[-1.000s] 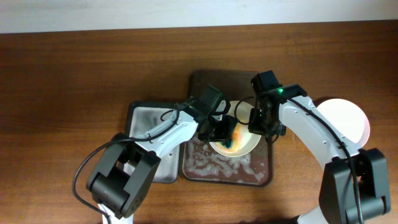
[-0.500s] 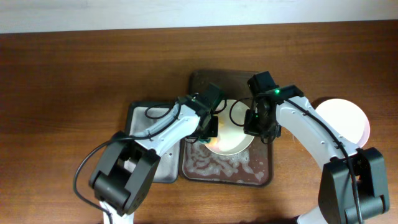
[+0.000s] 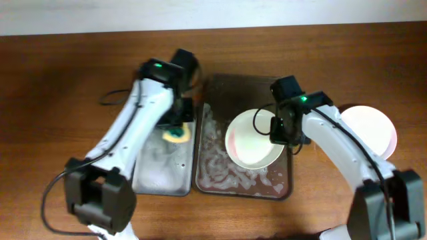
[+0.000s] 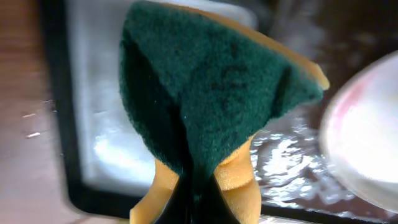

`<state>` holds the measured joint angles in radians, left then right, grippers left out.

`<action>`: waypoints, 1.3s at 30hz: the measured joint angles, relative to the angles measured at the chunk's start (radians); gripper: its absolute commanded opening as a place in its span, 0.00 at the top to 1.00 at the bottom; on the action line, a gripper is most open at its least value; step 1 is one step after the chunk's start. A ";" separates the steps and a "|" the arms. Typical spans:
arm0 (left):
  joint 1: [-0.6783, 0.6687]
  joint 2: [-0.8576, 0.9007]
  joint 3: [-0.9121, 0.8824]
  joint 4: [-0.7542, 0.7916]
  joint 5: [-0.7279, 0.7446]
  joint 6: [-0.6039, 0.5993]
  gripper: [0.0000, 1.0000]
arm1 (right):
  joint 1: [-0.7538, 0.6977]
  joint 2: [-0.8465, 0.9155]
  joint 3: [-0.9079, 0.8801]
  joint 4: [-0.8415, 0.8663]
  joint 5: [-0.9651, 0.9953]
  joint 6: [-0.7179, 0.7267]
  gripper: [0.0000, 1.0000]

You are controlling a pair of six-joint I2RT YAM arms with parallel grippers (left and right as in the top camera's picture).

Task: Clean dirty plates on tray and stack at the side
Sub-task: 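Return the sponge to the basin with the left gripper, then lift the plate with the right gripper and stack it on the side pile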

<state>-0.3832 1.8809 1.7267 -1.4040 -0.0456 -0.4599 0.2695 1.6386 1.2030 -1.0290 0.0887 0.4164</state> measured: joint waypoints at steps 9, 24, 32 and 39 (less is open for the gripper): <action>0.189 -0.031 -0.270 0.203 0.108 0.190 1.00 | 0.299 -0.298 0.002 -0.008 0.415 -0.058 0.96; 0.219 -0.111 -0.467 0.306 0.178 0.228 0.00 | 0.689 -0.295 0.002 -0.079 0.983 -0.079 0.96; 0.219 -0.354 -0.467 0.306 0.165 0.229 0.00 | 0.816 -0.295 0.002 -0.093 1.145 -0.081 0.96; 0.219 -0.365 -0.467 0.306 0.161 0.229 0.00 | 0.825 -0.295 0.002 -0.093 1.205 -0.080 0.96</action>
<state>-0.1638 1.5154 1.2602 -1.0977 0.1158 -0.2310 1.0946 1.3434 1.2049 -1.1225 1.2942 0.3363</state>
